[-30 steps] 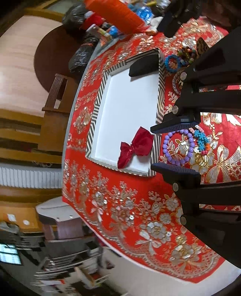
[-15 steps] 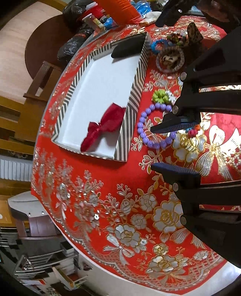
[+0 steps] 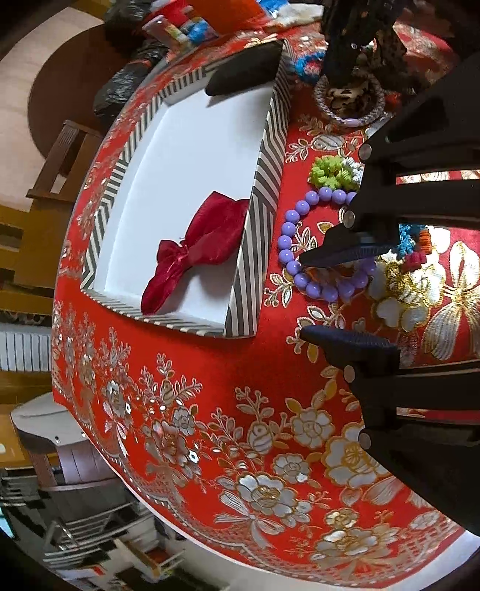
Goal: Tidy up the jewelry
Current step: 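Grasp the purple bead bracelet with the left tool while the right tool grasps the grey beaded bracelet, then lift the purple bracelet with the left tool while the right tool lifts the grey bracelet, then release the purple bracelet into the tray with the left tool while the right tool releases the grey one, then move the left tool to the green-and-blue beaded strand while the right tool reaches the leopard-print bow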
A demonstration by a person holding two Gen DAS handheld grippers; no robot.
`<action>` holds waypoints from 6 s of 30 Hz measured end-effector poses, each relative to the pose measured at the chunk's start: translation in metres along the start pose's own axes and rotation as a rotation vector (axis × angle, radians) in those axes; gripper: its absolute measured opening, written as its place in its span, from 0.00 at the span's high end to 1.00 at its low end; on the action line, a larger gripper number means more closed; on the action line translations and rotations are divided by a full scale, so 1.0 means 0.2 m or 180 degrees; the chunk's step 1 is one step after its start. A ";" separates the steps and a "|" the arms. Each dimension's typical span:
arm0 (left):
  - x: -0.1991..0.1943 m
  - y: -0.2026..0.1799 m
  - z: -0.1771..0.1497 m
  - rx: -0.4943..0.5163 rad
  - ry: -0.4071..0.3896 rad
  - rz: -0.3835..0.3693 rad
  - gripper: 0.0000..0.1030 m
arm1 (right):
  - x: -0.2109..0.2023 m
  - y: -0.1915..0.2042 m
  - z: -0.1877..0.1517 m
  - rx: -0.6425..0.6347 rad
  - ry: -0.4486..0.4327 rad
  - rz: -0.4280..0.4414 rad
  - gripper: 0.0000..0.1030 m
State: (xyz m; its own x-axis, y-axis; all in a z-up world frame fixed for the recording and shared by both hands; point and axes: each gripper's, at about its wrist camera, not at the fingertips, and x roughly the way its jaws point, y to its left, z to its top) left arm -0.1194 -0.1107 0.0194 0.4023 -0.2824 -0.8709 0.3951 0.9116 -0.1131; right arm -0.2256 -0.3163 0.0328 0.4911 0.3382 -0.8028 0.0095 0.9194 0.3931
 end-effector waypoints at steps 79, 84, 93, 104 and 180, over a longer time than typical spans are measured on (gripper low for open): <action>-0.47 -0.02 0.13 0.0031 -0.0535 -0.0530 0.98 | -0.07 0.25 -0.17 -0.0399 0.0404 0.0243 0.75; -0.48 -0.03 0.12 0.0031 -0.0540 -0.0532 0.98 | -0.02 0.29 -0.18 -0.0477 0.0388 0.0320 0.91; -0.47 -0.03 0.12 0.0029 -0.0534 -0.0517 0.98 | -0.03 0.35 -0.16 -0.0529 0.0219 0.0436 0.93; -0.52 -0.07 0.18 0.0126 -0.0593 -0.0524 0.98 | -0.18 0.29 -0.03 -0.0336 -0.0208 0.0478 0.93; -0.28 -0.23 0.32 0.0329 -0.0710 -0.0037 0.81 | -0.40 -0.12 0.12 0.0233 -0.0709 -0.0565 0.53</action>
State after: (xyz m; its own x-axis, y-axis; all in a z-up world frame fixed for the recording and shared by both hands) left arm -0.1075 -0.1549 0.1032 0.5650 -0.3622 -0.7413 0.4785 0.8758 -0.0632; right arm -0.2444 -0.3711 0.0979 0.6552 0.1135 -0.7469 0.1713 0.9406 0.2932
